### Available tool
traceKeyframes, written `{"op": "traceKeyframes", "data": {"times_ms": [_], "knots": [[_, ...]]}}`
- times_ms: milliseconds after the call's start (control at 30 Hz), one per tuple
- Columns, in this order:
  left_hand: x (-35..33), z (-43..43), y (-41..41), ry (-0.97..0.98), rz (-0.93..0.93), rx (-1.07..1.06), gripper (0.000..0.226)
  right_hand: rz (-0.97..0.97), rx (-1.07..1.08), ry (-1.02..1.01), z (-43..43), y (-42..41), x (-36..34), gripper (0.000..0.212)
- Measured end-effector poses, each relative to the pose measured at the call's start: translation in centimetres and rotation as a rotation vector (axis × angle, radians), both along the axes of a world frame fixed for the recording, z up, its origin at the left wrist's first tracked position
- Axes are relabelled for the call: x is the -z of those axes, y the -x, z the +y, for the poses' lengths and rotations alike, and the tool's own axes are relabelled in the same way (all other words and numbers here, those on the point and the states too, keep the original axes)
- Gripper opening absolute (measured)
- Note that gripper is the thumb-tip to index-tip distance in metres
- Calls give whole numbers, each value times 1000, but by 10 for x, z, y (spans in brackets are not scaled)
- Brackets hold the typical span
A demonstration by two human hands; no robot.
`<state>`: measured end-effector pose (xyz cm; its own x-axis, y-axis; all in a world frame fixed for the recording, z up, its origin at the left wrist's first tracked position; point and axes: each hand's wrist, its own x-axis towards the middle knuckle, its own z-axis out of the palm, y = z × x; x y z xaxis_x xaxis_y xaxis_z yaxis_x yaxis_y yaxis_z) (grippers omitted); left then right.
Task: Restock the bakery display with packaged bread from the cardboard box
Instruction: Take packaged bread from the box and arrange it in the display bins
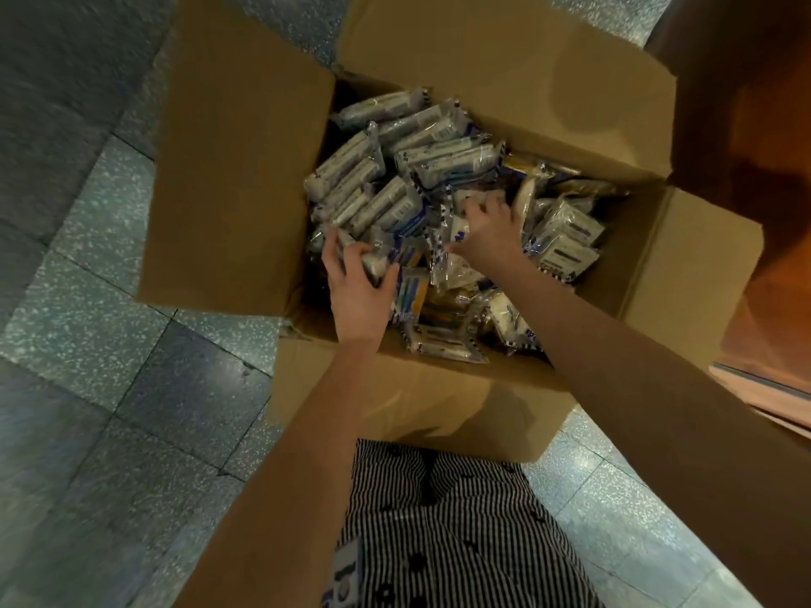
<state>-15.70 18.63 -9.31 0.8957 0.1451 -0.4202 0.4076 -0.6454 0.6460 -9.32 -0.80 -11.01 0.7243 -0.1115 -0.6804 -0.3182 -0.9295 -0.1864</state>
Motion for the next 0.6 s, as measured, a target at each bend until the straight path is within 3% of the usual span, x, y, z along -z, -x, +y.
{"op": "traceKeyframes", "data": {"times_ms": [167,333,400,467,600], "knots": [[-23,13,9,26,45,-82,26,-115,-115,-58,-4,35,-11,48],[-39,24,22,115,36,-186,25,-297,-75,-180,5,67,-31,30],[-50,26,27,170,45,-260,25,-409,33,-282,12,78,-42,22],[-59,29,35,234,42,-316,27,-383,187,-370,21,83,-64,12],[-78,30,53,282,4,-427,32,-357,346,-399,31,96,-104,16]]}}
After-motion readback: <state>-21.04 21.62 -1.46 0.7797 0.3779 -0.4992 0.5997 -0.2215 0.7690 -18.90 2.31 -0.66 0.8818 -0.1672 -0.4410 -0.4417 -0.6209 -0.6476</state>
